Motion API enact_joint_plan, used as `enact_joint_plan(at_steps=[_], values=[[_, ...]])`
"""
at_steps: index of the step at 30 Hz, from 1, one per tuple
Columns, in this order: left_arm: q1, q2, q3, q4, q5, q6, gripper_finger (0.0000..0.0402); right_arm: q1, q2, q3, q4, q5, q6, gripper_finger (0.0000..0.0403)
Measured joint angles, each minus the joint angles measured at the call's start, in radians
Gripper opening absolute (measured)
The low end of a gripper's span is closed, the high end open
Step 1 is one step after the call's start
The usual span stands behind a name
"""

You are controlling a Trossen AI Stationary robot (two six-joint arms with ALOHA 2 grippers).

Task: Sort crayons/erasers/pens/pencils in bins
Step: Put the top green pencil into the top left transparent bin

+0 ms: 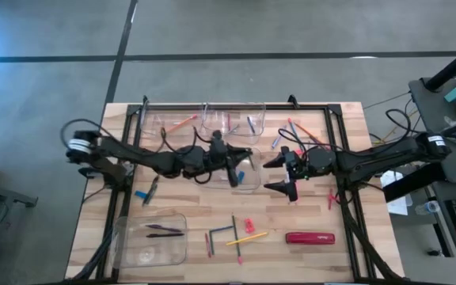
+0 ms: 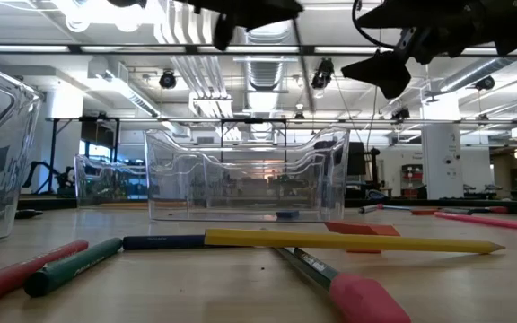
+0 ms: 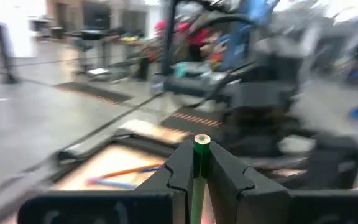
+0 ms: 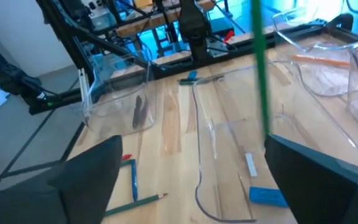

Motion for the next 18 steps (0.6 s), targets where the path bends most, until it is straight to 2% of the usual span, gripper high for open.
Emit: enact_joint_plan(at_steps=[7,11,18], values=[[0.011,-0.196,0.016,-0.369,-0.288,0.139,0.0017,0.000,-0.017,0.000,0.007,0.000,0.000,0.0389],[0.057,-0.277,0.013,-0.580,-0.445,0.189,0.0017,0.000,-0.017,0.000,0.009,0.001,0.000,0.0389],[0.260,-0.314,0.008,-0.907,-0.477,0.216,0.0017,0.000,-0.017,0.000,0.039,0.013,0.000,0.0390]])
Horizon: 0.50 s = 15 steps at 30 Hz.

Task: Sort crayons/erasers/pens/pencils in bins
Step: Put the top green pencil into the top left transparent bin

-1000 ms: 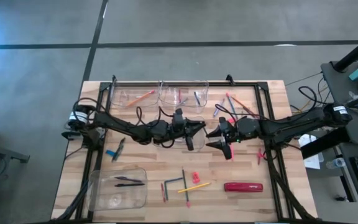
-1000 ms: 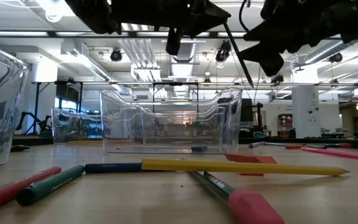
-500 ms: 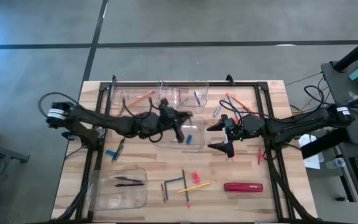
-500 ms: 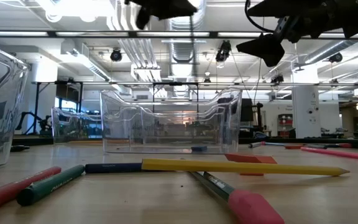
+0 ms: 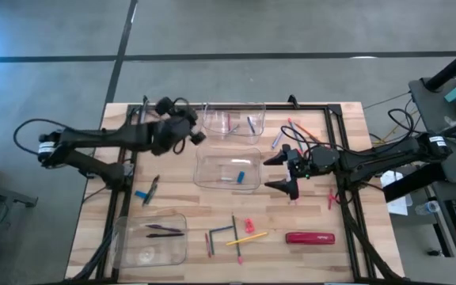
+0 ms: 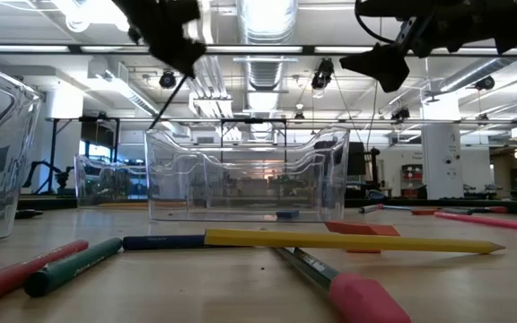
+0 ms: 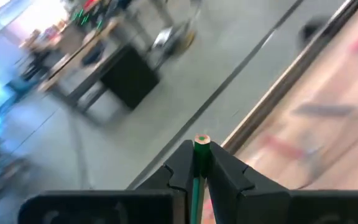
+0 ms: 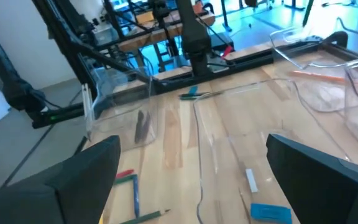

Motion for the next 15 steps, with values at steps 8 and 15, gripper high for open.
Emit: enact_joint_plan(at_steps=[8,15], values=[[0.219,0.116,-0.018,-0.071,0.076,0.090,0.0017,0.000,0.000,0.000,0.000,0.022,0.000,0.0389],[0.289,0.259,-0.018,-0.068,0.078,0.126,0.0017,0.000,0.000,0.000,-0.001,0.023,-0.009,0.0389]])
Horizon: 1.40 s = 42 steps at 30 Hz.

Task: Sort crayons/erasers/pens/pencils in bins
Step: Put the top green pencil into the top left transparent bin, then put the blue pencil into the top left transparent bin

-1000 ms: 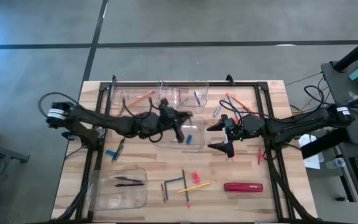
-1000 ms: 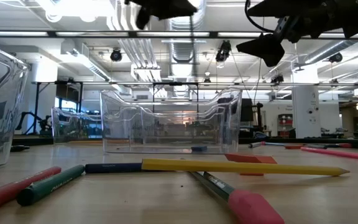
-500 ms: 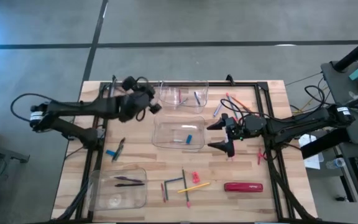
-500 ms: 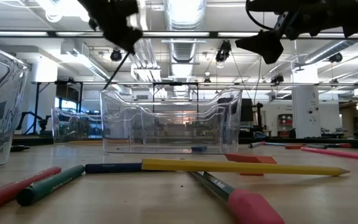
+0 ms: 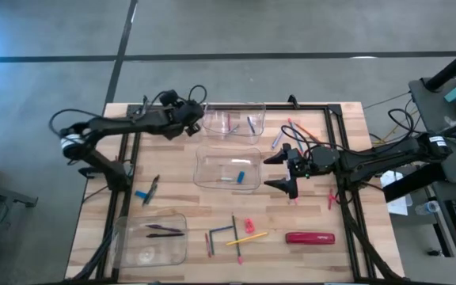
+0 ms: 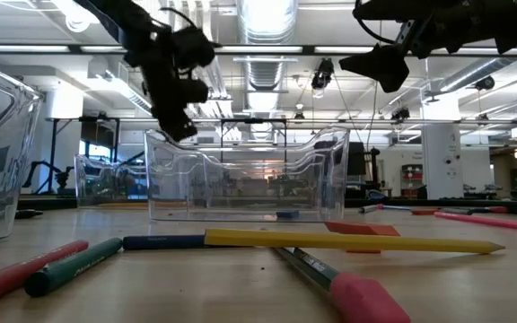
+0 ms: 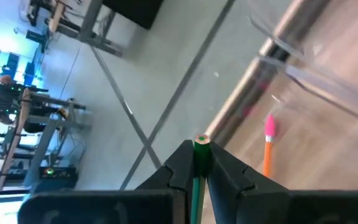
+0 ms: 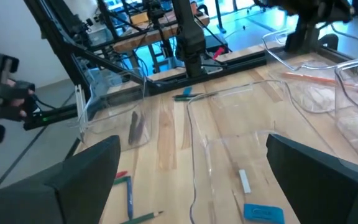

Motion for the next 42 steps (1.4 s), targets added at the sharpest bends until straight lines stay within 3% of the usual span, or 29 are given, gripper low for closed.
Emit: enact_joint_plan(at_steps=[8,16,22,25,28,32,39,42], values=[[0.015,0.085,0.000,0.000,0.002,0.005,0.0034,0.000,0.000,0.000,-0.012,0.000,-0.010,0.0389],[0.015,0.064,0.013,0.000,0.001,0.003,0.0122,0.000,0.000,0.000,-0.013,0.000,-0.010,0.0389],[-0.007,-0.029,0.026,0.001,0.003,-0.050,0.0175,0.000,0.000,0.000,-0.015,0.000,-0.008,0.0389],[-0.032,-0.115,0.024,0.017,0.081,-0.139,0.0182,0.000,0.000,0.000,-0.015,0.000,-0.007,0.0389],[-0.070,-0.215,-0.002,0.108,0.286,-0.207,0.0182,0.000,0.000,0.000,-0.016,0.007,-0.007,0.0389],[-0.159,-0.311,-0.055,0.284,0.495,-0.267,0.0182,0.000,-0.010,0.004,-0.088,0.077,-0.006,0.0389],[-0.396,-0.380,-0.175,0.564,0.486,-0.266,0.0182,-0.004,-0.022,0.111,-0.645,0.442,0.137,0.0389],[-0.462,-0.367,-0.208,0.676,0.472,-0.266,0.0183,-0.029,-0.013,0.133,-0.767,0.485,0.234,0.0389]])
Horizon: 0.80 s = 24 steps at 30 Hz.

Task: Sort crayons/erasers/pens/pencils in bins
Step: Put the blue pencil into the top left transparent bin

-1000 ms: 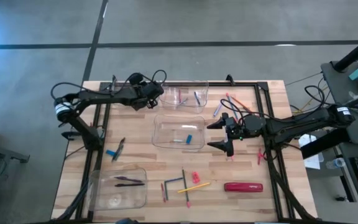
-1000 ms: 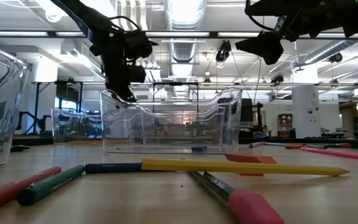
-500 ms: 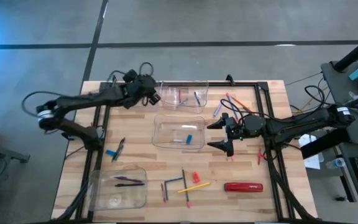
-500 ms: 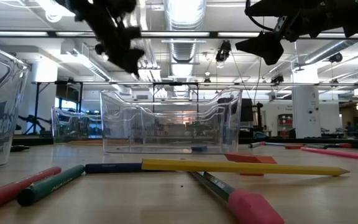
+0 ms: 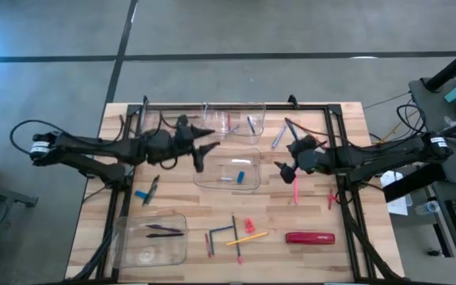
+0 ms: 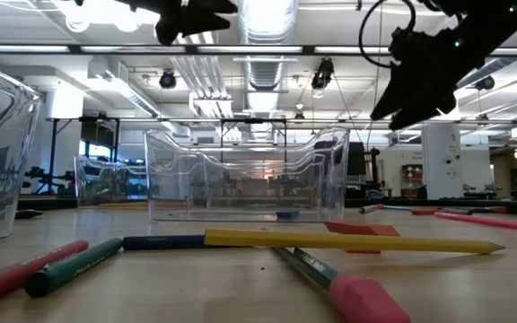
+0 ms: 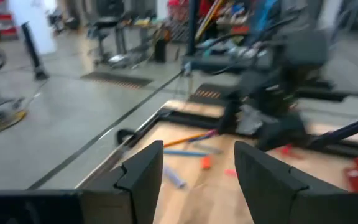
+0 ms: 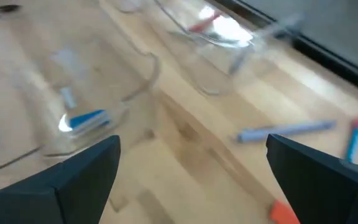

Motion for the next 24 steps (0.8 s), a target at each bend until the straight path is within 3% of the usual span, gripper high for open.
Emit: enact_joint_plan(at_steps=[9,18,24], values=[[-0.074,0.132,-0.054,0.231,0.000,0.000,0.0183,-0.107,0.017,0.000,-0.185,-0.083,0.187,0.0388],[-0.082,0.200,-0.055,0.296,0.000,-0.005,0.0183,-0.264,0.068,0.000,-0.206,-0.086,0.149,0.0388],[-0.089,0.191,-0.055,0.298,0.000,-0.025,0.0183,-0.448,0.127,0.000,-0.136,-0.201,0.024,0.0388]])
